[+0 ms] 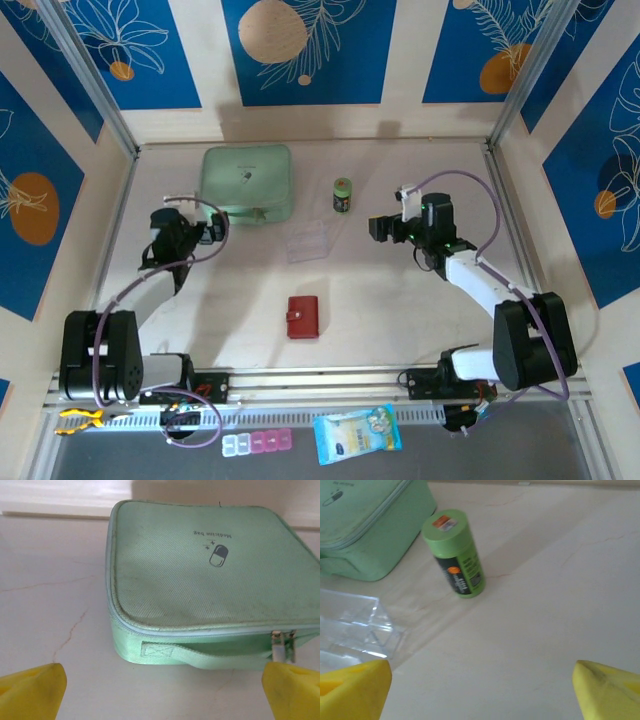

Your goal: Take the credit cards out of the card holder

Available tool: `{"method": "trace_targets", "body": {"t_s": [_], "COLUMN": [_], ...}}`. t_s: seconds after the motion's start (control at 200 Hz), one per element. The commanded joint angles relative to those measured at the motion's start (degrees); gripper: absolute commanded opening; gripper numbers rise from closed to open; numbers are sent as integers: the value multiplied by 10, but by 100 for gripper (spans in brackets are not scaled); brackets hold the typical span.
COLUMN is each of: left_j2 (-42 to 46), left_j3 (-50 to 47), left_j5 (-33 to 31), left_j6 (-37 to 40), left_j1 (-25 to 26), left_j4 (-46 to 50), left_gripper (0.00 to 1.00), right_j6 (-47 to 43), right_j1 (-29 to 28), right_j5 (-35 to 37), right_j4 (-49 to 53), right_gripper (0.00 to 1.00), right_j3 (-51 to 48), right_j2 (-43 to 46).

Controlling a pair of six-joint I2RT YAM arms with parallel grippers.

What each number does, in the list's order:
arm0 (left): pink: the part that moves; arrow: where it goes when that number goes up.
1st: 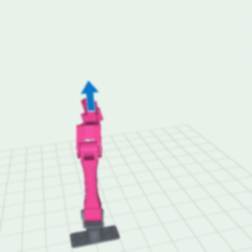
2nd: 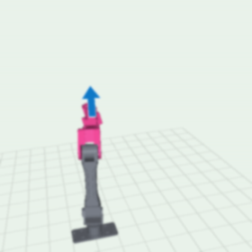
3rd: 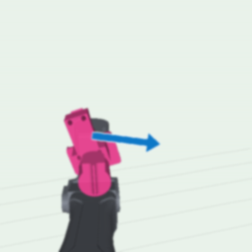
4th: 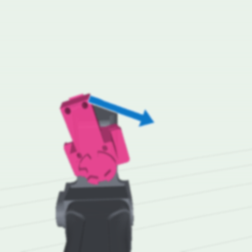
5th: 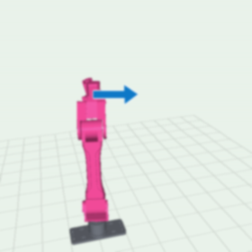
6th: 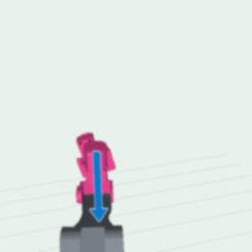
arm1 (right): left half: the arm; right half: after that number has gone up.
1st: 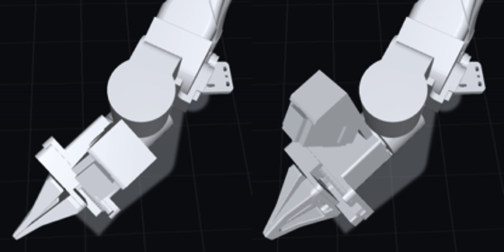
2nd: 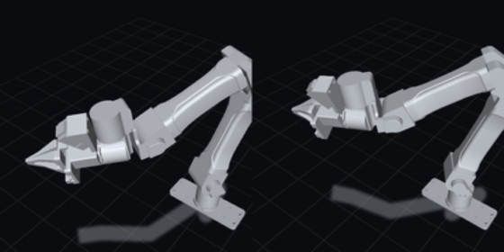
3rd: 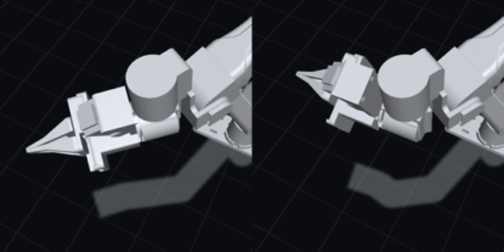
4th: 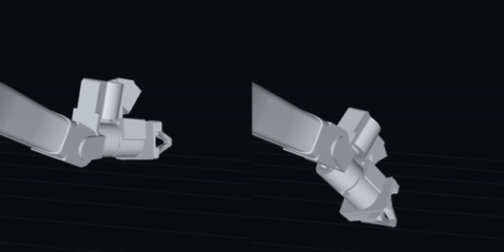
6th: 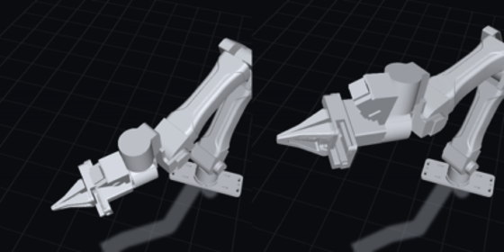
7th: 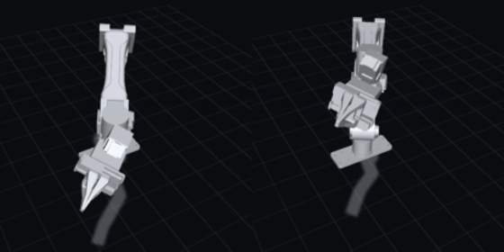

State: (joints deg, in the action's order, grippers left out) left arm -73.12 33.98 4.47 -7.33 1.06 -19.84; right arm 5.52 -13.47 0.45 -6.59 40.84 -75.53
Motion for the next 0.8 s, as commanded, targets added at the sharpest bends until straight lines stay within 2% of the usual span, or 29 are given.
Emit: {"method": "trace_targets", "body": {"t_s": [0.0, 0.305, 0.485, 0.565, 0.695, 0.795], "left_j2": [26, 39, 20, 17, 30, 36], "left_j3": [51, 181, 248, 257, 221, 198], "left_j5": [27, 73, 111, 100, 69, 75], "left_j6": [-65, -105, -64, -39, -31, -38], "left_j1": [5, 6, 5, 5, 4, 3], "left_j4": [141, 413, 540, 558, 527, 509], "left_gripper": [100, 100, 100, 100, 100, 100], "right_j6": [74, 193, 224, 226, 235, 241], "right_j1": [-36, -113, -149, -163, -180, -194], "right_j5": [35, 66, 72, 68, 74, 94], "right_j4": [109, 205, 277, 295, 309, 326], "right_gripper": [90, 77, 60, 54, 45, 41], "right_j3": [35, 107, 180, 213, 255, 290], "right_j2": [4, -54, -121, -154, -199, -234]}}
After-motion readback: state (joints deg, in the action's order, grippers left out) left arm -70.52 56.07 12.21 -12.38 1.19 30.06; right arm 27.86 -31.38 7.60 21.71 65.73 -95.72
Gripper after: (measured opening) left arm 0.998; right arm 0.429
